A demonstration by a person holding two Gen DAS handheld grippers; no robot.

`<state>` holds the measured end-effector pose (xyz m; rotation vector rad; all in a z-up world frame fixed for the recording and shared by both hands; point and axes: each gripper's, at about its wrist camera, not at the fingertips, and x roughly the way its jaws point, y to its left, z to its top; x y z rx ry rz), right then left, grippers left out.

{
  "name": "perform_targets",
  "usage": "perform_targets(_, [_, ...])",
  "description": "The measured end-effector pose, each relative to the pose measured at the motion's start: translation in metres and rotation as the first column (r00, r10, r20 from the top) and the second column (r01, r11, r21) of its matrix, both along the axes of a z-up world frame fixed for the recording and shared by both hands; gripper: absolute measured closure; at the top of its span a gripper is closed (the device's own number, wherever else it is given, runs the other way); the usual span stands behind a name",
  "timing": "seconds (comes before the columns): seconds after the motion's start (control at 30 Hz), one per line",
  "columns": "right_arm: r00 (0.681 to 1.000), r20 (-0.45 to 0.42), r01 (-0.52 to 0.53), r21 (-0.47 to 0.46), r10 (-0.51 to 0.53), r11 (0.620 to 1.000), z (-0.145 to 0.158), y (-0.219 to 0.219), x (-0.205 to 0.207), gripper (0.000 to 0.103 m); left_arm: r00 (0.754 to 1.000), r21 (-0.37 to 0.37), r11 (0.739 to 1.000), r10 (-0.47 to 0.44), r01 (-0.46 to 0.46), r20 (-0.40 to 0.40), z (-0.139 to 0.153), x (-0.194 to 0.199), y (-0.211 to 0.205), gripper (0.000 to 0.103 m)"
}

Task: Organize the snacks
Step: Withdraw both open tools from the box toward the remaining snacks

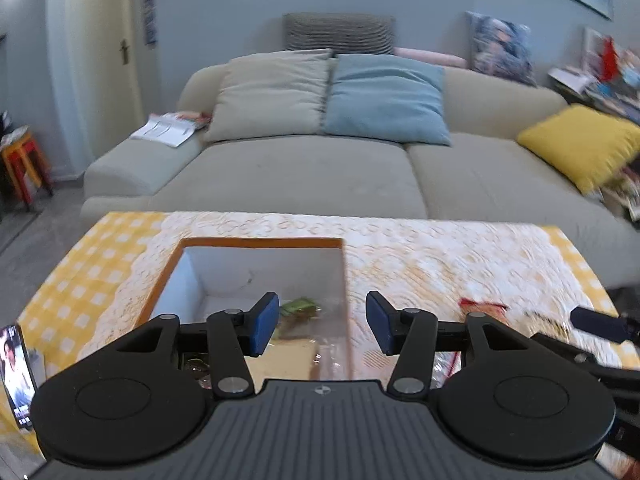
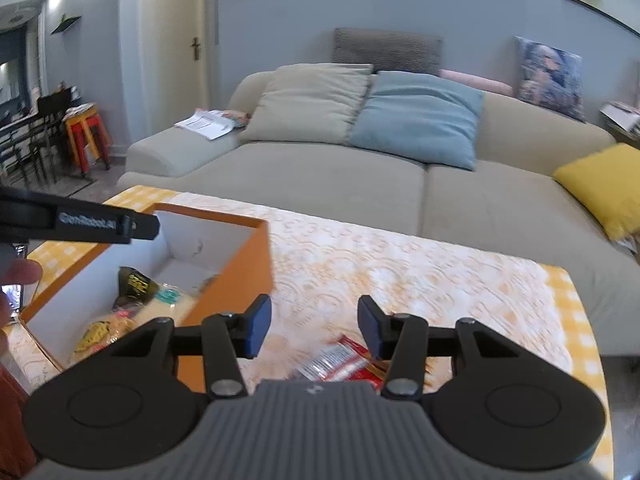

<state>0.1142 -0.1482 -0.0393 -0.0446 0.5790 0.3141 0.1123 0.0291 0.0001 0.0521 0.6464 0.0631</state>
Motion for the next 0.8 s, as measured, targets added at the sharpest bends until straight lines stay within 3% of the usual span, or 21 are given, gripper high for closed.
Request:
perform_targets(0.37, [0.991, -0.053, 0.119, -0.011, -0.119, 0.993, -0.031, -0.069, -0.003, 0.056, 0.984, 0.081, 0.991, -0.097, 0.109, -0.147, -0.028, 0.001, -0.065, 0.04])
perform_targets(0.8, [0.972, -0.188, 0.14, -0.005, -0.139, 0.99, -0.063, -0.098, 0.015, 0.056, 0.949, 0.155, 0.97, -0.14, 0.189, -0.284, -0.066, 0.015, -0.112, 0.04])
